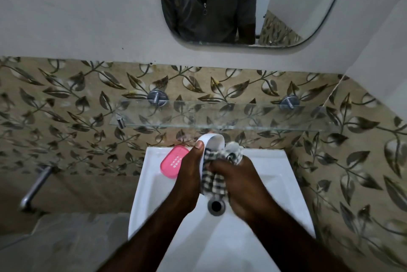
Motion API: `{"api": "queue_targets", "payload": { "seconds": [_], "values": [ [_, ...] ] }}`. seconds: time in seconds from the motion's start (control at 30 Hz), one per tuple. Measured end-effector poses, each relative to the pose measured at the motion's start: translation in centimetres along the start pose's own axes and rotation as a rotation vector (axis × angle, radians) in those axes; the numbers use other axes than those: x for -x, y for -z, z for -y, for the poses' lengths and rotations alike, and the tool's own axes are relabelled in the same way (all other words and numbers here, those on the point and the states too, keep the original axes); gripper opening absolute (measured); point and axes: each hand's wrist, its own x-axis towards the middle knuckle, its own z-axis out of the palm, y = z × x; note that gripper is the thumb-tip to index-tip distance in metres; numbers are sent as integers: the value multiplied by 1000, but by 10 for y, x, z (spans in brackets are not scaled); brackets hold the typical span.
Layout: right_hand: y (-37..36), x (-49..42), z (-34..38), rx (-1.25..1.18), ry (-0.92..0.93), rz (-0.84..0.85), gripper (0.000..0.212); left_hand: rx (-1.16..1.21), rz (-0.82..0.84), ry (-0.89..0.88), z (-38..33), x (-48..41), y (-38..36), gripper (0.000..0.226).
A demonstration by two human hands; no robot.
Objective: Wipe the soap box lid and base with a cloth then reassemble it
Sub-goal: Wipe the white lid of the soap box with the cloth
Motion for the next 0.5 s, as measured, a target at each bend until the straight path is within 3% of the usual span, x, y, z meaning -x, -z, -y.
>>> {"api": "queue_targets", "payload": {
  "seconds": [0.07,0.13,0.27,0.43,0.5],
  "values": [
    [-1,-9,10,-77,70,-48,13,26,31,31,5,0,-3,54],
    [-4,-8,8,18,150,-45,10,47,7,22,1,-4,-3,54],
    [4,6,0,222,159,114,10,39,-30,-26,-14,-11,-4,50],
    [9,-8,22,-8,119,41,15,28,17,5,2,-7,-12,43],
    [4,-9,16,45,192,15,13,62,-8,2,1,-9,-11,47]
  ]
}}
